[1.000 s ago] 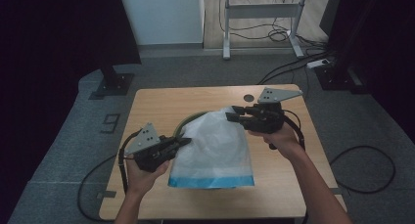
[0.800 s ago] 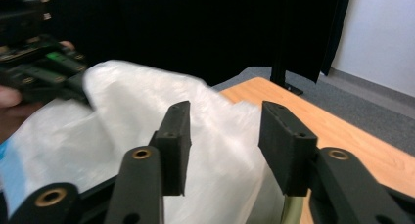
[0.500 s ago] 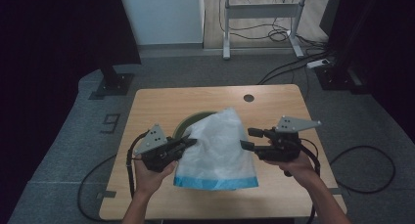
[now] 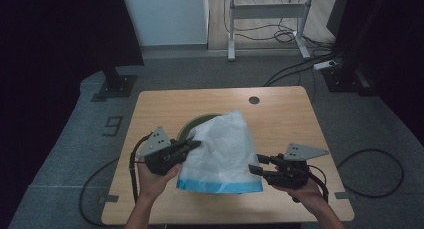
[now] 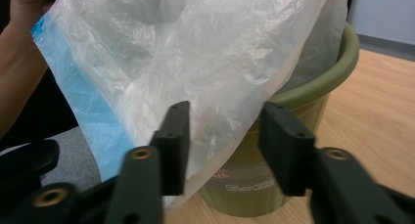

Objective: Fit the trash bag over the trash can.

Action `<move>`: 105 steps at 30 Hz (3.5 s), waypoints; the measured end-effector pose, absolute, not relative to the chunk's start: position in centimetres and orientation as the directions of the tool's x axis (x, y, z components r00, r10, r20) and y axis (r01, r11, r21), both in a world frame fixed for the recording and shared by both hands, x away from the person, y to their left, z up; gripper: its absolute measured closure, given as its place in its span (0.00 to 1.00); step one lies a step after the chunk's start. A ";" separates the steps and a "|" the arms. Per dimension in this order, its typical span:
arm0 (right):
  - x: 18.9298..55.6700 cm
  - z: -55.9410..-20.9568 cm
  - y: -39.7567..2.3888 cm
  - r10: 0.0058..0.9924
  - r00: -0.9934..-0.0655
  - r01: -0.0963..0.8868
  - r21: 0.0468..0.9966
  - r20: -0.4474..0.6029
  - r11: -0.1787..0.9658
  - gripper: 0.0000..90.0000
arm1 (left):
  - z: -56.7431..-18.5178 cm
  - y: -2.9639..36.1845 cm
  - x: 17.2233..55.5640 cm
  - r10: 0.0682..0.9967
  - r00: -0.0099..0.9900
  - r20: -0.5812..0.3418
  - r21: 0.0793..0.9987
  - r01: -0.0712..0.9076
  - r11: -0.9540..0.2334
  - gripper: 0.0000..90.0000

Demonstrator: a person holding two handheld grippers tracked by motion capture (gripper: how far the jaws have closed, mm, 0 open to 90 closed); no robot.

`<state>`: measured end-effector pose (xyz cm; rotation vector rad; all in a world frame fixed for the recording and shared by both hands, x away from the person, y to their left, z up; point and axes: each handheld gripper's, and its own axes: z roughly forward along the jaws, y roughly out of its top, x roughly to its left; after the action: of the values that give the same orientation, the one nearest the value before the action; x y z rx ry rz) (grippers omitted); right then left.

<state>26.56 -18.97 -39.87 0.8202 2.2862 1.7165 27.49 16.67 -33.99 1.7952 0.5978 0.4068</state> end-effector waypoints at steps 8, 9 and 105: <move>26.4 -39.1 -18.8 0.507 -0.847 0.302 0.930 0.161 0.211 0.99 | -33.9 16.6 27.4 0.585 0.811 -0.018 0.956 0.185 -0.228 0.98; 26.4 -38.9 -18.8 0.503 -0.849 0.296 0.933 0.159 0.205 0.99 | -33.9 16.6 27.4 0.586 0.810 -0.017 0.957 0.183 -0.226 0.97; 32.0 -31.4 -15.5 0.656 -0.727 0.304 0.952 0.200 0.046 0.99 | -35.6 14.9 24.3 0.582 0.808 0.086 0.894 0.196 -0.404 0.36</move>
<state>31.99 -15.51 -31.39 0.9755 2.0389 1.7317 24.31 14.88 -35.64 1.9769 0.5799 0.4781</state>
